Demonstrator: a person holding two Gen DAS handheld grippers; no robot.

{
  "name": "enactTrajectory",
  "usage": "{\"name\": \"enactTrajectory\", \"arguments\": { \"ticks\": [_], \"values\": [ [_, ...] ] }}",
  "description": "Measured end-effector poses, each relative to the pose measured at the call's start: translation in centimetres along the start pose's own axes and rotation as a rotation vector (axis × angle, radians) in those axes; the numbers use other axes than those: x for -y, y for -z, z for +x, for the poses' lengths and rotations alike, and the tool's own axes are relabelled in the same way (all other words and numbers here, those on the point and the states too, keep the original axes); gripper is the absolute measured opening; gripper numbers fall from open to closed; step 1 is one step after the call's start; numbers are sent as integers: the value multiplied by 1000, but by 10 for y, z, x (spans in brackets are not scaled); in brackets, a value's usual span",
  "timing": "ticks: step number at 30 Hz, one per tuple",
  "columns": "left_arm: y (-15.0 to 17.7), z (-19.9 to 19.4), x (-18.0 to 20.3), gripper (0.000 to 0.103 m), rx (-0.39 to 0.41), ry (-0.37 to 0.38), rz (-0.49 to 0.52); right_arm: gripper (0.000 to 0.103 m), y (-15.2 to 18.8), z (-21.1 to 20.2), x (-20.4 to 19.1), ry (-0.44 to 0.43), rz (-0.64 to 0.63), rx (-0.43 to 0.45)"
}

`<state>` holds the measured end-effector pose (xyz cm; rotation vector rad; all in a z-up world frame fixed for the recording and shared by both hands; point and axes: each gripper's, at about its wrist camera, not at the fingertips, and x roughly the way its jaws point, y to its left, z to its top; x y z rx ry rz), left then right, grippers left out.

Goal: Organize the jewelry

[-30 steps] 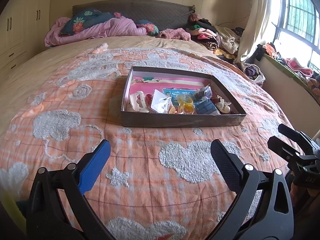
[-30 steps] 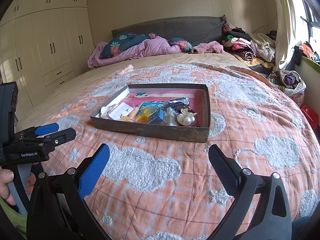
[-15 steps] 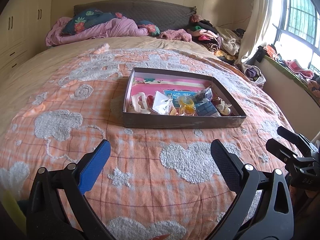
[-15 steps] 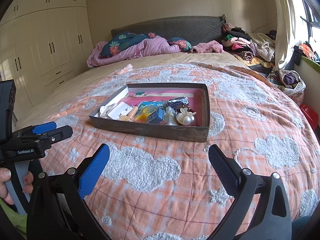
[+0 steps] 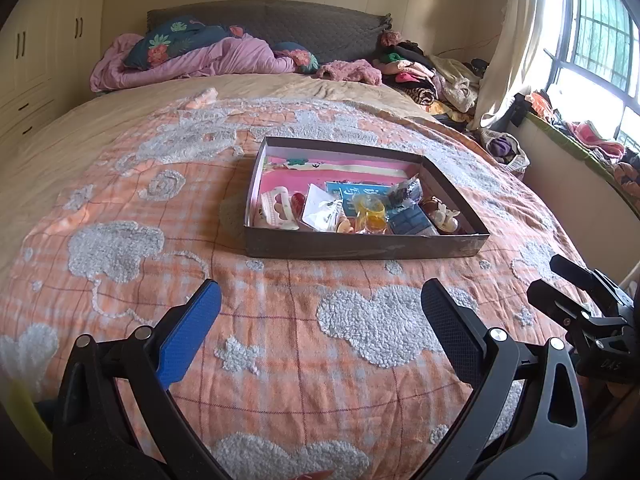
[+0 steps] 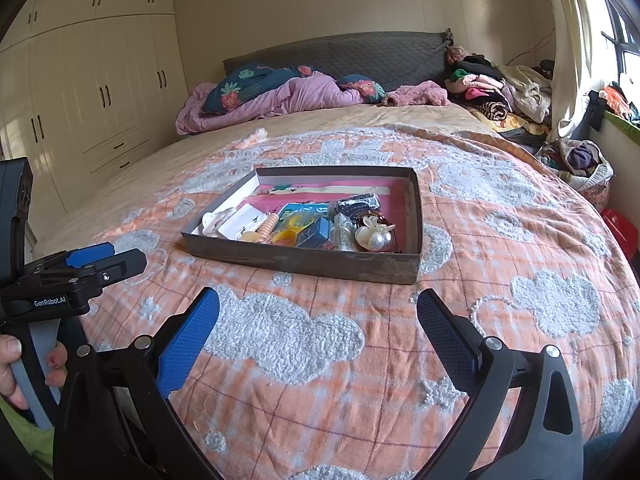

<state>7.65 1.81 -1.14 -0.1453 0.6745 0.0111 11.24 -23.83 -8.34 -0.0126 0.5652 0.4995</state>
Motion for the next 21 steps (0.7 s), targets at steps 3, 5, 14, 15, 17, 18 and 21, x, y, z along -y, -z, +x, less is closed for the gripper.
{"name": "enactTrajectory", "arguments": {
  "ticks": [3,5,14,15,17,18,21],
  "values": [
    [0,-1,0,94,0,0,0,99,0,0,0,0,0,0],
    [0,-1,0,94,1,2,-3,99,0,0,1,0,0,1],
    [-1,-2,0,94,-1,4,-6,99,0,0,-1,0,-1,1],
    [-1,-3,0,94,-2,3,-6,99,0,0,-1,-1,-1,1],
    [-1,-4,0,94,-2,3,-7,99,0,0,-1,0,-1,1],
    [-1,-3,0,94,-3,3,-6,99,1,0,0,0,-2,1],
    [-1,-3,0,94,-3,3,-6,99,0,0,-1,0,-1,0]
  ]
}}
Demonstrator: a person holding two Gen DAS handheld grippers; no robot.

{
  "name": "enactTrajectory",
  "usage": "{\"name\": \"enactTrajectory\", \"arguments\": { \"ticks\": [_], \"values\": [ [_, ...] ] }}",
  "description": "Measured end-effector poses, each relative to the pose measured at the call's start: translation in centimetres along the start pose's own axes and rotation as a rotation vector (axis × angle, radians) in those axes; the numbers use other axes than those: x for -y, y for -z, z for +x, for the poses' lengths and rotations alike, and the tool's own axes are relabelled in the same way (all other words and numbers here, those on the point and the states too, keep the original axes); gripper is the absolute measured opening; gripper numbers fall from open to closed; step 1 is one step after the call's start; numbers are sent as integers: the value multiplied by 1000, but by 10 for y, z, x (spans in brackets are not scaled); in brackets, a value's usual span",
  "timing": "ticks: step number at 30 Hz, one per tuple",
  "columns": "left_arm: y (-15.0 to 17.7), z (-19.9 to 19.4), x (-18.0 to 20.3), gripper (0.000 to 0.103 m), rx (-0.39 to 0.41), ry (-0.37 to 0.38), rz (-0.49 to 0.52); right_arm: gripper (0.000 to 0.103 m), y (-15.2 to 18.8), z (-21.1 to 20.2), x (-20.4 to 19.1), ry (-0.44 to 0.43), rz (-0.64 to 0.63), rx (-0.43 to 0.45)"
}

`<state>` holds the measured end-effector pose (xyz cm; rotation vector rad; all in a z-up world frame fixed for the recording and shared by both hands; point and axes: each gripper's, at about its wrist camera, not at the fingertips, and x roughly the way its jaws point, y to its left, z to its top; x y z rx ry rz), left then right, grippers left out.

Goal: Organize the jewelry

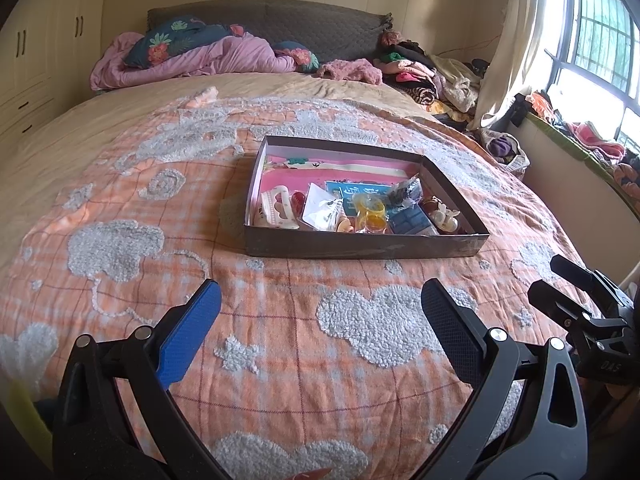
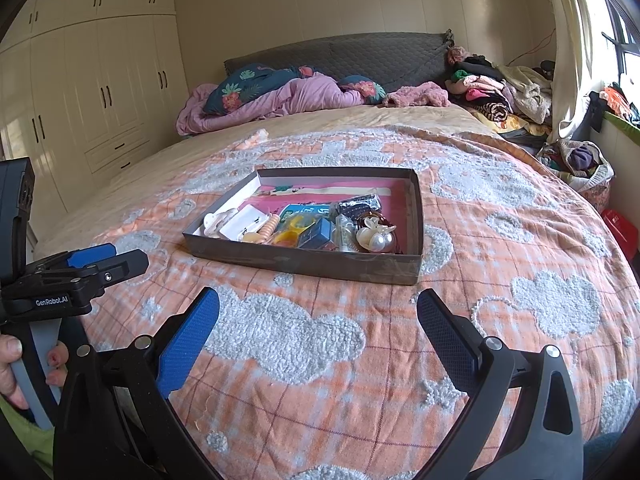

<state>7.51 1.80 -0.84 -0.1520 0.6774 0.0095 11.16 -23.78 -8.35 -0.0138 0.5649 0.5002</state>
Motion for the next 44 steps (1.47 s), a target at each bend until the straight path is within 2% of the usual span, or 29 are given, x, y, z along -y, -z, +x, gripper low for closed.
{"name": "enactTrajectory", "arguments": {
  "ticks": [15,24,29,34,36,38,39,41,44],
  "values": [
    [3,3,0,94,-17,-12,2,99,-1,-1,-2,3,-1,-2],
    [4,12,2,94,-64,-14,11,99,-1,3,4,29,12,-24],
    [5,23,-1,94,-112,-43,-8,99,-5,6,23,72,60,-35],
    [-2,35,-21,94,-148,-64,-85,98,-13,15,67,166,149,-63],
    [-11,41,-34,94,-149,-113,-115,98,-21,19,90,215,178,-71],
    [-26,52,-56,94,-164,-208,-149,98,-31,26,119,257,218,-81],
    [-38,62,-74,94,-172,-271,-172,98,-36,31,136,280,234,-85],
    [-53,78,-102,94,-178,-341,-214,98,-43,44,170,343,263,-97],
    [-79,118,-159,94,-209,-508,-282,98,-50,73,235,474,318,-144]
  ]
}}
